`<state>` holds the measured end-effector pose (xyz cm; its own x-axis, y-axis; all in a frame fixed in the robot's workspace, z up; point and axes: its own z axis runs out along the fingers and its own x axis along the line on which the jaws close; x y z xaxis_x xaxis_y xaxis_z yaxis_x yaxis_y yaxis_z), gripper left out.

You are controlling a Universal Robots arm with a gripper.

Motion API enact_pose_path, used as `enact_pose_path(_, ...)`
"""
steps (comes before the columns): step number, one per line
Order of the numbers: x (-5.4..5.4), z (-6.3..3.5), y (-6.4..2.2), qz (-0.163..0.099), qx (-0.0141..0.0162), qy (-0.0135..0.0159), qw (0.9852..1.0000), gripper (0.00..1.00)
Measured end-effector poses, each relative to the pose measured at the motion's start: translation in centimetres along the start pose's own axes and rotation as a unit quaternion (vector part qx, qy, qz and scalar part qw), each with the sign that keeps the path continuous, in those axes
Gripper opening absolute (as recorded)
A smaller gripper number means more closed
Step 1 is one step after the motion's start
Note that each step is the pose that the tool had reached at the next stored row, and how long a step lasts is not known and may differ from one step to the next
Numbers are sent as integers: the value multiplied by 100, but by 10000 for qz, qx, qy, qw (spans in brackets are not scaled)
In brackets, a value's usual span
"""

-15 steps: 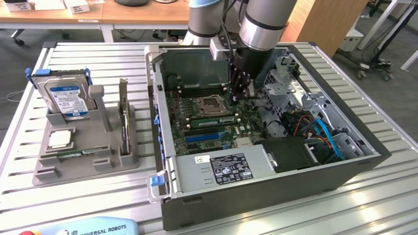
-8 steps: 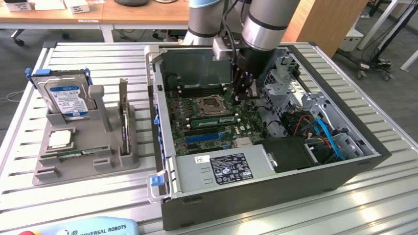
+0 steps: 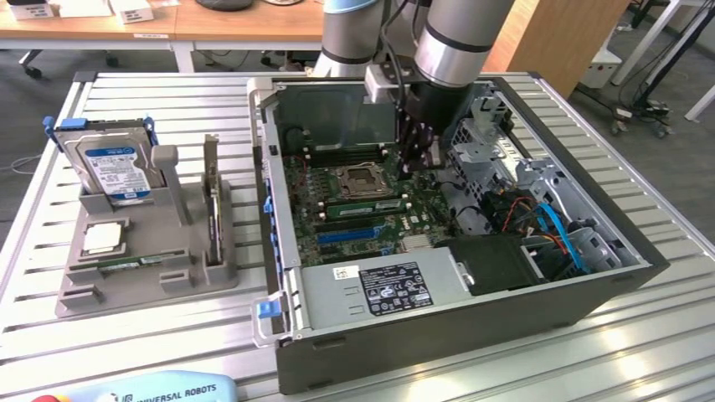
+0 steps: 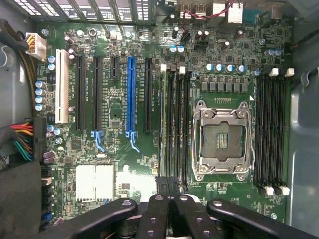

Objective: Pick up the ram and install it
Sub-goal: 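Press down the ram until it locks into place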

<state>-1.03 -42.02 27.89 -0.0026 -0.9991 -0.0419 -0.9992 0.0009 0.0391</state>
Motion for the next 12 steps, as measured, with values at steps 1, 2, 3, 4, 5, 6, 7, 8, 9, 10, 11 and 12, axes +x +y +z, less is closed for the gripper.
enact_pose_path(1,1,5,0,0,0,1,10000,10)
enact_pose_path(2,1,10,0,0,0,1,10000,10)
enact_pose_path(3,1,17,0,0,0,0,10000,10)
enact_pose_path(4,2,26,-1,0,0,1,10000,10)
enact_pose_path(5,2,36,-1,0,0,1,10000,10)
enact_pose_path(6,3,50,-2,0,0,1,10000,10)
enact_pose_path(7,4,64,-2,0,0,1,10000,10)
enact_pose_path(8,4,78,-3,0,0,1,10000,10)
enact_pose_path(9,4,90,-3,0,0,1,10000,10)
enact_pose_path(10,5,97,-4,0,0,0,10000,10)
enact_pose_path(11,5,96,-4,0,0,1,10000,10)
enact_pose_path(12,5,96,-4,0,0,2,10000,10)
